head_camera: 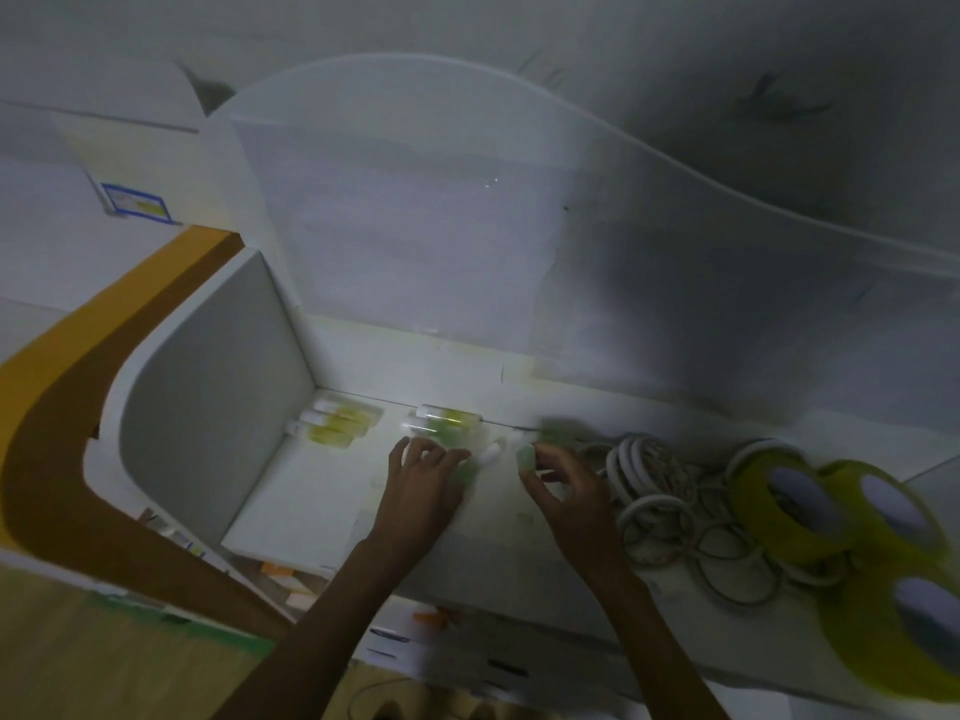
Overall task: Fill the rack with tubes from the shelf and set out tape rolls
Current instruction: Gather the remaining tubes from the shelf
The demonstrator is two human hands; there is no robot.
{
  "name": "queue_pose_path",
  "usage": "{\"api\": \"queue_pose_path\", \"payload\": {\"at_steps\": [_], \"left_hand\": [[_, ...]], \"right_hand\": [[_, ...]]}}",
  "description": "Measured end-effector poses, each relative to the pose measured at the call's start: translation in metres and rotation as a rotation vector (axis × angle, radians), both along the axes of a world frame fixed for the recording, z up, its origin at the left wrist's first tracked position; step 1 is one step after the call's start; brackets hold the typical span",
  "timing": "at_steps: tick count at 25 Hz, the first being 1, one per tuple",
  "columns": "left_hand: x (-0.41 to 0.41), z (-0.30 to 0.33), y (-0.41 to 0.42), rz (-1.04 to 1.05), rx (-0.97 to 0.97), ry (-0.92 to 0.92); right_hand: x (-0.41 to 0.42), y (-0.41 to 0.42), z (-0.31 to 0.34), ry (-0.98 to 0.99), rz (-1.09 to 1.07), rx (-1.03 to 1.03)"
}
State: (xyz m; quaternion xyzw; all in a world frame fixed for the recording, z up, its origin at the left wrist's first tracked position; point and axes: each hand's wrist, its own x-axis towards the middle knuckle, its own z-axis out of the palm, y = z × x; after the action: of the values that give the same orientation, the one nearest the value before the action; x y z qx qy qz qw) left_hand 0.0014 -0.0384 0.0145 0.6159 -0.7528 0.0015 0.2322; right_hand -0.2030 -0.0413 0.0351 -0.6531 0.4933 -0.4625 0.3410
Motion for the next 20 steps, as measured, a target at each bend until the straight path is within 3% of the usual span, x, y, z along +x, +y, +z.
{"api": "queue_pose_path", "payload": {"at_steps": [3, 9, 13, 17, 20], "left_hand": [[-0.001, 0.006, 0.0, -0.003, -0.06, 0.166], [0.008, 0.04, 0.006, 0.045, 0.009, 0.661], [0.016, 0.052, 0.015, 0.135, 0.104, 0.878], [0.028, 0.062, 0.026, 0.155, 0.083, 1.078], [0.037, 0.075, 0.032, 0.157, 0.017, 1.09]], "right_hand": [[-0.001, -0.003, 0.0, -0.032, -0.011, 0.003], [0.001, -0.003, 0.003, -0.099, -0.014, 0.027], [0.008, -0.001, 0.004, -0.137, -0.013, 0.065], [0.014, 0.005, 0.007, -0.154, -0.01, 0.068], [0.019, 0.008, 0.013, -0.156, 0.001, 0.082]]}}
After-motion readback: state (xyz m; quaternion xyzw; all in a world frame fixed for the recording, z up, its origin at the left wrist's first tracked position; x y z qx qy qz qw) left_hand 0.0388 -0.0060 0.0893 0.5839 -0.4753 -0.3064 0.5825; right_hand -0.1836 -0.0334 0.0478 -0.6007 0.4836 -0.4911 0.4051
